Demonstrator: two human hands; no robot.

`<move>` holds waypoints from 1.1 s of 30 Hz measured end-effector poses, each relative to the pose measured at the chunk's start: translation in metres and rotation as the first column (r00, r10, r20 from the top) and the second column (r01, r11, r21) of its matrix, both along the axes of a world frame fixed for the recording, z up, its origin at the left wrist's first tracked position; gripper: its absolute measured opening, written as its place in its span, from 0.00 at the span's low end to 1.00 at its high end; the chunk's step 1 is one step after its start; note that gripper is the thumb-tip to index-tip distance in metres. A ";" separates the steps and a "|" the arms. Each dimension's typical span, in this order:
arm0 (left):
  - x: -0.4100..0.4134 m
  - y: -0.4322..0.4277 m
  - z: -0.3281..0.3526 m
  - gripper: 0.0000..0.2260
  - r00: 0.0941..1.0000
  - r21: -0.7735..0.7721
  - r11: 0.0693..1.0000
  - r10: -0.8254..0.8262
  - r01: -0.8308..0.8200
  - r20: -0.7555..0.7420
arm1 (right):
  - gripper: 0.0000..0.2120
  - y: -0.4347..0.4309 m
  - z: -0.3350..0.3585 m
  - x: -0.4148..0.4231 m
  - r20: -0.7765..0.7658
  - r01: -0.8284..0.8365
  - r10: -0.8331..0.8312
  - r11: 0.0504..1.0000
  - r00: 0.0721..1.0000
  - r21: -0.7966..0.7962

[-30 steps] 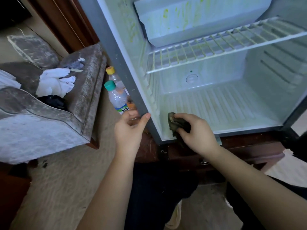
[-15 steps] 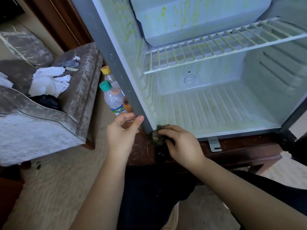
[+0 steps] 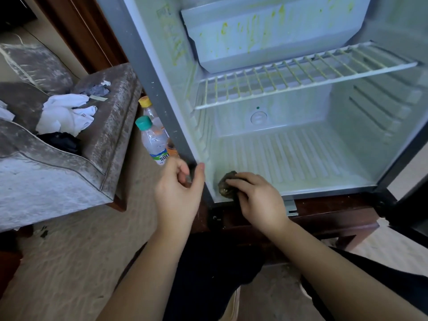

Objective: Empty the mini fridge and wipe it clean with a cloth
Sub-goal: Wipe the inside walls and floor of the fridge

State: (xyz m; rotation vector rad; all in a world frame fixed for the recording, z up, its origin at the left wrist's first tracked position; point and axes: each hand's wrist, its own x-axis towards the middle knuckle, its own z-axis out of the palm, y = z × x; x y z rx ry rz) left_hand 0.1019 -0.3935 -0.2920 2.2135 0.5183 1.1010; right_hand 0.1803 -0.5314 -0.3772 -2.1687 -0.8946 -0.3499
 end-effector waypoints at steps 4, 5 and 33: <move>0.020 -0.029 -0.022 0.07 0.922 0.246 0.897 -0.315 0.367 -0.227 | 0.20 -0.055 0.010 0.037 -0.038 0.282 -0.281 0.959 0.959 0.032; 0.028 -0.037 -0.026 0.07 0.871 0.280 0.847 -0.353 0.452 -0.341 | 0.20 -0.071 0.011 0.047 -0.063 0.370 -0.368 0.928 0.928 0.033; 0.172 -0.070 -0.065 0.31 0.505 0.152 0.819 -0.184 0.553 -0.844 | 0.19 -0.054 0.058 0.217 0.103 0.558 -0.695 0.648 0.711 0.519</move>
